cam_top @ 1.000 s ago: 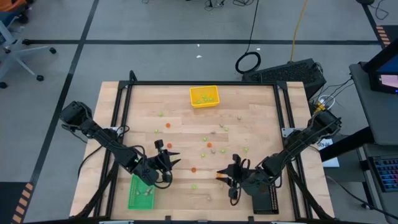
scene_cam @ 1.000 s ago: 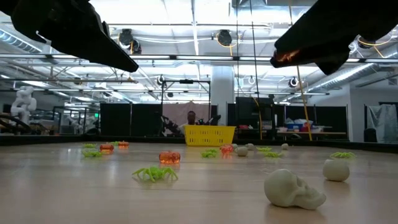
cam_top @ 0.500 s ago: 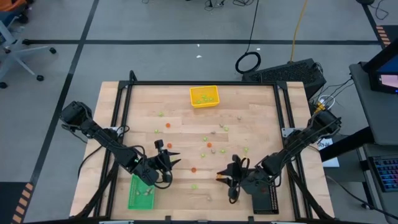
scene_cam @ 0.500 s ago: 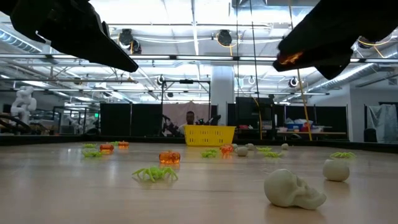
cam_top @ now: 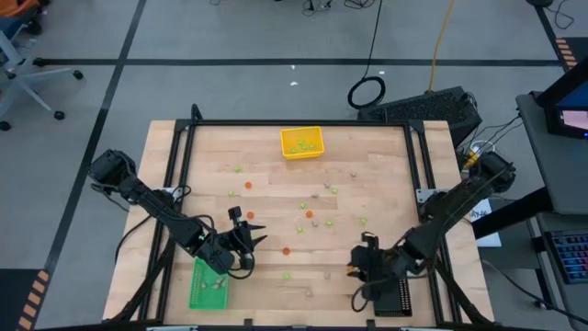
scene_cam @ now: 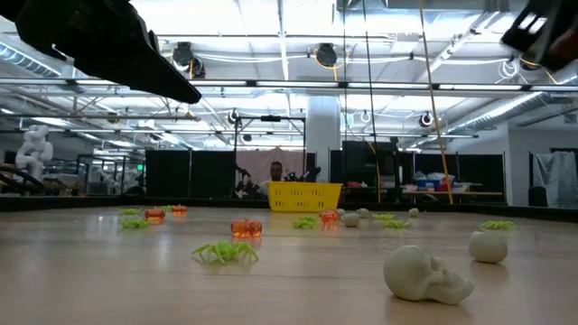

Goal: Sort Halloween decoration
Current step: Put the orange pumpkin toy into the black bin

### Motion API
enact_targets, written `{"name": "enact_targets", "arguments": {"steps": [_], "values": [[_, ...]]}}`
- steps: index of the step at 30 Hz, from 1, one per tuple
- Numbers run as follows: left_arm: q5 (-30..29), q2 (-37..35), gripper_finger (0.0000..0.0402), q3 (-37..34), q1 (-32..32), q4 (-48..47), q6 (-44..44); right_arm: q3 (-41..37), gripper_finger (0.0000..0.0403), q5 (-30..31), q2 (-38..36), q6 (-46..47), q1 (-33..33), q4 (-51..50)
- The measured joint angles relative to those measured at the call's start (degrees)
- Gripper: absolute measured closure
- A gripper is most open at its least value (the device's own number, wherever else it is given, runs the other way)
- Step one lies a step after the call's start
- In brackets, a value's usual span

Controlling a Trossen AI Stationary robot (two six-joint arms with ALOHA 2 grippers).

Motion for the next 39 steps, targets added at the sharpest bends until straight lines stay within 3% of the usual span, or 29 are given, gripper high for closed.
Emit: {"name": "enact_targets", "arguments": {"steps": [7,16,39], "values": [[0.0,0.0,0.0284,0.0,0.0,4.0,0.1,11.2,0.033,-2.7,-0.1,6.2,5.3,-22.4],[0.0,0.0,0.0284,0.0,0.0,5.7,0.1,13.2,0.033,-9.0,0.6,14.6,9.8,-33.3],[0.0,0.0,0.0284,0.0,0.0,5.0,0.5,13.2,0.033,-13.5,14.3,14.0,10.5,-32.1]]}}
